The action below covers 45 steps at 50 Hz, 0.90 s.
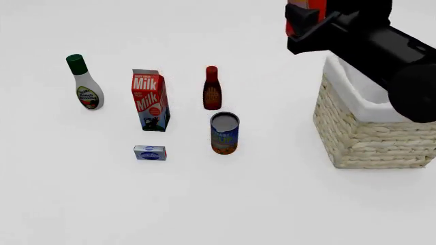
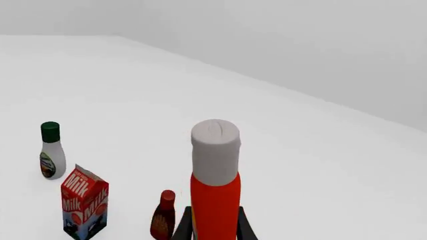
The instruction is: Pick the ketchup and place it in the basket.
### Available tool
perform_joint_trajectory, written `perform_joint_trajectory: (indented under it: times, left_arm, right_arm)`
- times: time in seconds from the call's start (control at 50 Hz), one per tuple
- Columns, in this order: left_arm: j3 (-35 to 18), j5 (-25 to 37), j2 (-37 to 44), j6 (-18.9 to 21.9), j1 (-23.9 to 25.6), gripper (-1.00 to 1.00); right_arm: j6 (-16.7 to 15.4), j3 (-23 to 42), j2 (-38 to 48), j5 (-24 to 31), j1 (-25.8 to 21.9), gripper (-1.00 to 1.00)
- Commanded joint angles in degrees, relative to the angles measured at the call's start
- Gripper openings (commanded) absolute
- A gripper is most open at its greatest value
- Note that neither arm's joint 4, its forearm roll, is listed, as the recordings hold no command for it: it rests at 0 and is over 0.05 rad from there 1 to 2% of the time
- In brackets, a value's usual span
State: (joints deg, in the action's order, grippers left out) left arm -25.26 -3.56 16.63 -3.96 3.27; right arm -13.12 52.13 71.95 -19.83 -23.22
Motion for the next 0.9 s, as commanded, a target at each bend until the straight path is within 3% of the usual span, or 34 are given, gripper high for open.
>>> perform_joint_trajectory:
  times: [0.02,0.04,0.14,0.18,0.22,0.28,0.9]
  left_arm:
    - [15.5,-11.1,-3.6,7.5,-0.7,1.00]
    - [16.9,-12.5,-3.1,5.8,-1.1,1.00]
    - [20.1,-17.2,-0.3,6.4,-1.4,1.00]
    - [20.0,-18.1,1.6,0.7,-1.7,1.00]
    - [20.4,-19.2,1.7,4.8,-0.3,1.00]
    - [21.3,-21.1,2.5,6.3,1.0,1.00]
    - [23.2,-24.5,4.5,7.1,0.6,1.00]
  right_arm:
    - [2.0,1.2,-0.6,0.5,5.7,-1.00]
    - [1.7,0.9,-0.9,0.4,6.3,-1.00]
    - [2.5,0.5,-0.9,0.2,8.8,-1.00]
    - [2.2,0.1,-1.0,-0.2,9.4,-1.00]
    - [2.6,-0.1,-1.0,-0.3,10.3,-1.00]
    - [2.2,-0.7,-1.5,-0.5,11.5,-1.00]
    - [5.0,-2.0,-1.3,-1.9,23.2,-1.00]
